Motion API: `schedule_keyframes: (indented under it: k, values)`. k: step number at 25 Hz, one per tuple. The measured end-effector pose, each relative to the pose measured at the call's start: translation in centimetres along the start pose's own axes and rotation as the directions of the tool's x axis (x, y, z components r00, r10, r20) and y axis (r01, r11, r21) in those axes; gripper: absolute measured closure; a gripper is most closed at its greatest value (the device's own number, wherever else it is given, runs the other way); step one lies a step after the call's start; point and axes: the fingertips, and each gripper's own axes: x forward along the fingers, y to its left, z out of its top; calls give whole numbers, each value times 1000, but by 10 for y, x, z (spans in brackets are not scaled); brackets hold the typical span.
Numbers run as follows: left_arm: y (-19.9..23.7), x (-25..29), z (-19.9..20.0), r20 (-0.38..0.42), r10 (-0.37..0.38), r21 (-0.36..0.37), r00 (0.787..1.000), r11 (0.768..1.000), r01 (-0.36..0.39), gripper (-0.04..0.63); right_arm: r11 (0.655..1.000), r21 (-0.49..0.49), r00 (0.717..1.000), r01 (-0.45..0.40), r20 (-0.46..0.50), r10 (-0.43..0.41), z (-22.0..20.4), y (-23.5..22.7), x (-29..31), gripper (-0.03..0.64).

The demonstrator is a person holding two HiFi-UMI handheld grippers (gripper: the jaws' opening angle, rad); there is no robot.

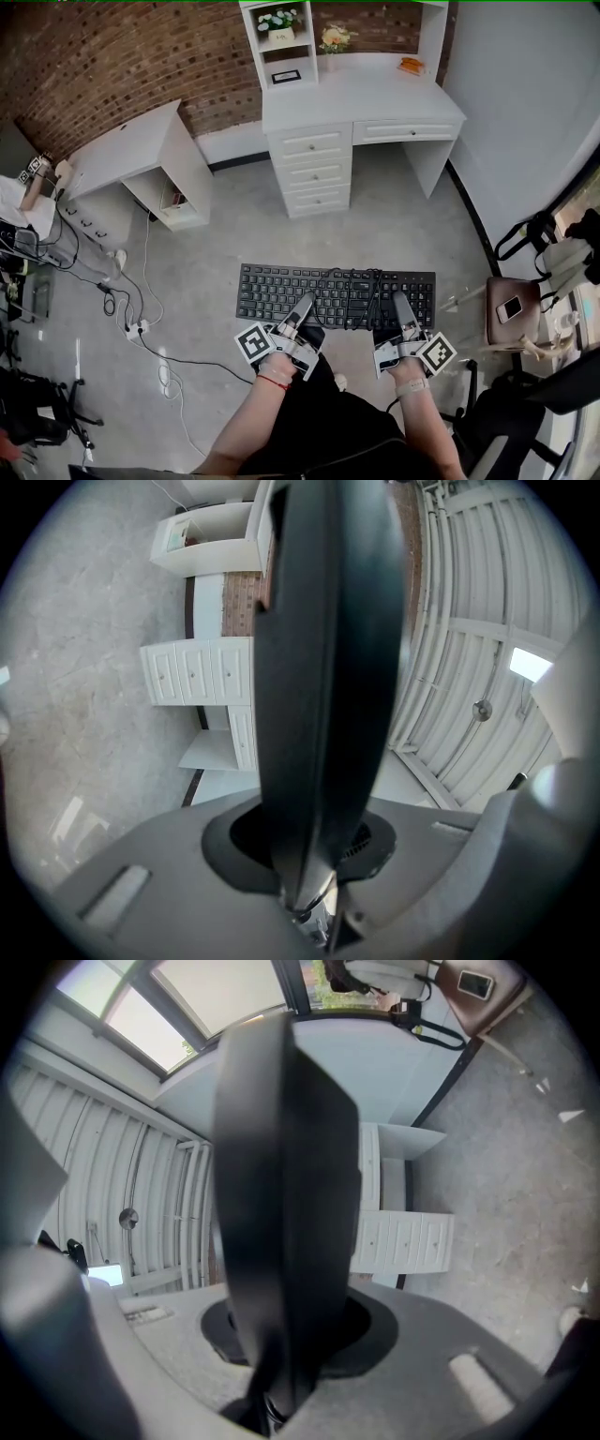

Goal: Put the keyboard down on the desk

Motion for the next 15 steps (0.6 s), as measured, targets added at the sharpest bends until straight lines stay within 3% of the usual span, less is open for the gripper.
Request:
schedule_keyframes:
  k: [5, 15]
  values:
    - [12, 21, 15, 3, 13, -18, 1000, 1000, -13, 529, 1000, 15, 1000, 23, -5, -23, 8, -14, 24, 541]
    - [30, 122, 73, -9, 2, -33, 1000, 999, -2, 529, 1000, 3, 1000, 26, 5, -26, 54, -27, 128, 541]
